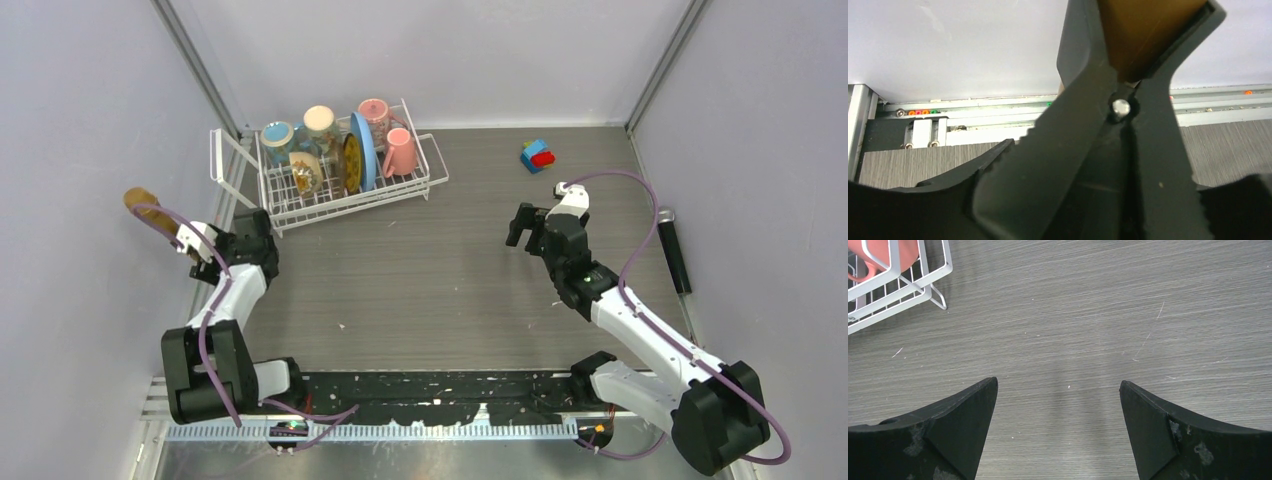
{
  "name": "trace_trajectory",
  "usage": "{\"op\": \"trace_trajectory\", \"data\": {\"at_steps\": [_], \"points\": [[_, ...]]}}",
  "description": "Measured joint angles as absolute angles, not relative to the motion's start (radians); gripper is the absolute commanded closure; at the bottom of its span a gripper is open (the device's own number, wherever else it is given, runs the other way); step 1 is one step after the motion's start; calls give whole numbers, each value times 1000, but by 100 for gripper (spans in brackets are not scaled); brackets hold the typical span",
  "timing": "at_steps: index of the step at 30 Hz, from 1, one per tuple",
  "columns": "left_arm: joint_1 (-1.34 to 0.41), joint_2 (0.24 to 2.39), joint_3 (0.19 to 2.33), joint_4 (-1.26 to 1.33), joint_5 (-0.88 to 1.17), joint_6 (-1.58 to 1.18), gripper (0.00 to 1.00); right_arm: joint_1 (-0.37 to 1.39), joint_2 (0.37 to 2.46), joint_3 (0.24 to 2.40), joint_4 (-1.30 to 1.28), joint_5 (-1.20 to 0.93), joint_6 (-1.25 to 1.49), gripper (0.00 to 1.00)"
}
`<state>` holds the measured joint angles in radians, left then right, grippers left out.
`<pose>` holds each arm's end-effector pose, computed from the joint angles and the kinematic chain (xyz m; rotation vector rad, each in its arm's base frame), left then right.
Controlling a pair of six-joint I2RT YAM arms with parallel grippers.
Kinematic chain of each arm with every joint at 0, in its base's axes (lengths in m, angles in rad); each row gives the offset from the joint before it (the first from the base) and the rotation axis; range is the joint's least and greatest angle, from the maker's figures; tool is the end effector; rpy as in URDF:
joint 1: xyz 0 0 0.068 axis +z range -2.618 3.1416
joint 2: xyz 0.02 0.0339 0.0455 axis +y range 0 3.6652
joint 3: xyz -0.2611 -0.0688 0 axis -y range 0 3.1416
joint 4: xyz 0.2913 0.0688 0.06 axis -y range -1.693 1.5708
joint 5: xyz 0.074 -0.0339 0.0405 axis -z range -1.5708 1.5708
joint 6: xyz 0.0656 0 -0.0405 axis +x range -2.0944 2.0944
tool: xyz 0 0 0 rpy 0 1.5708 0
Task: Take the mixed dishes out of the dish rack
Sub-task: Move the distractor to the center of the board.
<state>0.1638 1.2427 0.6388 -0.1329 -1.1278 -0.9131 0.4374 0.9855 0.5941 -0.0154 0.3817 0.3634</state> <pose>0.2719 0.1050 0.1760 -1.4094 1.3374 0.7978 0.2747 0.1015 0.2221 0.1742 1.9420 0.1520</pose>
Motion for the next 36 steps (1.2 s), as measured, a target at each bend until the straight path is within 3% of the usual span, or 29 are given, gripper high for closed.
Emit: {"op": "trace_trajectory", "data": {"at_steps": [8, 20, 36], "points": [[164, 1204, 639, -158, -1100, -935, 1, 437, 986, 594, -16, 384, 363, 0], [164, 1029, 659, -439, -949, -1065, 0, 437, 986, 594, -41, 382, 360, 0], [164, 611, 616, -814, -484, -1065, 0, 437, 972, 595, -53, 375, 353, 0]]}}
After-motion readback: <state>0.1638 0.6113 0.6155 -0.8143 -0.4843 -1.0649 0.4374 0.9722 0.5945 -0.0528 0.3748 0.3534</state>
